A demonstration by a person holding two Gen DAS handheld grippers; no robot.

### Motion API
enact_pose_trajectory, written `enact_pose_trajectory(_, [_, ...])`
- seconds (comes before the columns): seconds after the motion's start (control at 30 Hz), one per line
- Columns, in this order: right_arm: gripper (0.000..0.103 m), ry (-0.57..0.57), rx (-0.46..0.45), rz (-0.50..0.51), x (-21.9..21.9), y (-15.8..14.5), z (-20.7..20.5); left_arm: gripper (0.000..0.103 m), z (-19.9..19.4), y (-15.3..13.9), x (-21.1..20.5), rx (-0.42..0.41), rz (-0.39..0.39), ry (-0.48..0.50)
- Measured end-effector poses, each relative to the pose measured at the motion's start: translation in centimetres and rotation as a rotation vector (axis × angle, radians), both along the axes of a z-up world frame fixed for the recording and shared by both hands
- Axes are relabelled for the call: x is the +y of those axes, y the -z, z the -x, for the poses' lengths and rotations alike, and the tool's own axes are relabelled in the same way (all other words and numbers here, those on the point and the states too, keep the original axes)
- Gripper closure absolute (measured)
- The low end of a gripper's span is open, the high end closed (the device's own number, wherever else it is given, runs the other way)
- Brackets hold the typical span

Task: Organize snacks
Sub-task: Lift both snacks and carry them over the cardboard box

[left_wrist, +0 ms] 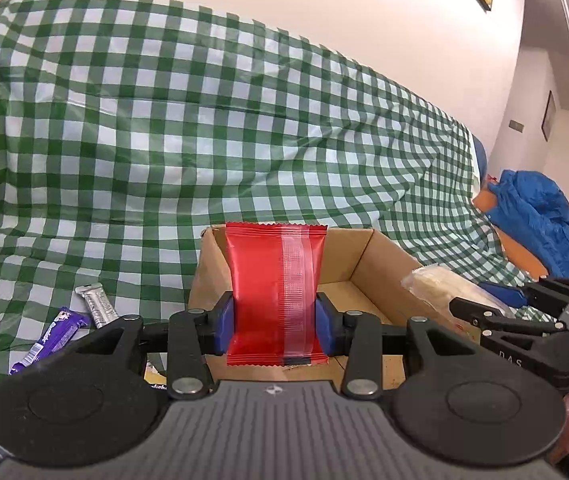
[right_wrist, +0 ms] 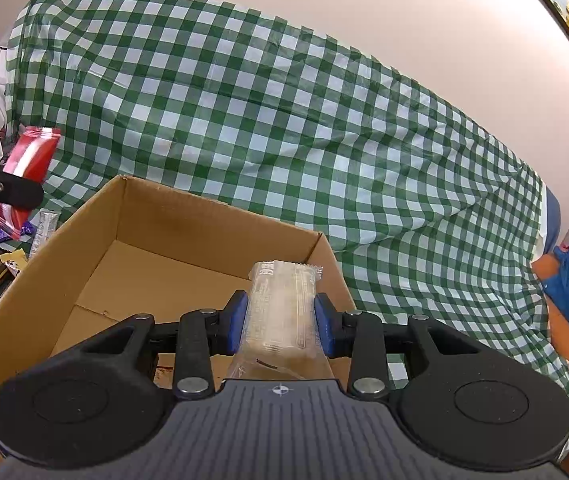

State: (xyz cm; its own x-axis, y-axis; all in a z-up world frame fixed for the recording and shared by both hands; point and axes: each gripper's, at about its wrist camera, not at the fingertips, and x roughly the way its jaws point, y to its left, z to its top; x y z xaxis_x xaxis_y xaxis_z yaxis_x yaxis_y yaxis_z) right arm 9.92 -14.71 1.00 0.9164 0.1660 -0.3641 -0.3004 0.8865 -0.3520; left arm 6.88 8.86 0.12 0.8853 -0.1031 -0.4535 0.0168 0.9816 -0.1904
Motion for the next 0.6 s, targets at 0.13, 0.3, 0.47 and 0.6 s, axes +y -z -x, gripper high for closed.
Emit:
enact_pose_trajectory(0.13, [0.065, -0.002, 0.009, -0.004, 0.1, 0.1, -0.2, 0.058, 0.0, 0.3, 0.1, -0.005, 0.018, 0.009])
enact_pose_trajectory(0.3, [0.065, 0.000, 0.015, -0.015, 0.1, 0.2, -0.4, 0.058, 0.1, 0.1, -0.9, -0.031, 0.017, 0.067])
enact_pose_trajectory(0.47, [0.065, -0.001, 0.019, -0.020, 0.2, 0.2, -0.6, 0.058, 0.6, 0.2, -2.1, -0.054, -0.004, 0.132])
enact_pose_trajectory(0.6, [0.065, 0.004, 0.019, -0.024, 0.2, 0.3, -0.7, 0.058, 0.5, 0.5, -2.8, -0.046, -0.024, 0.150])
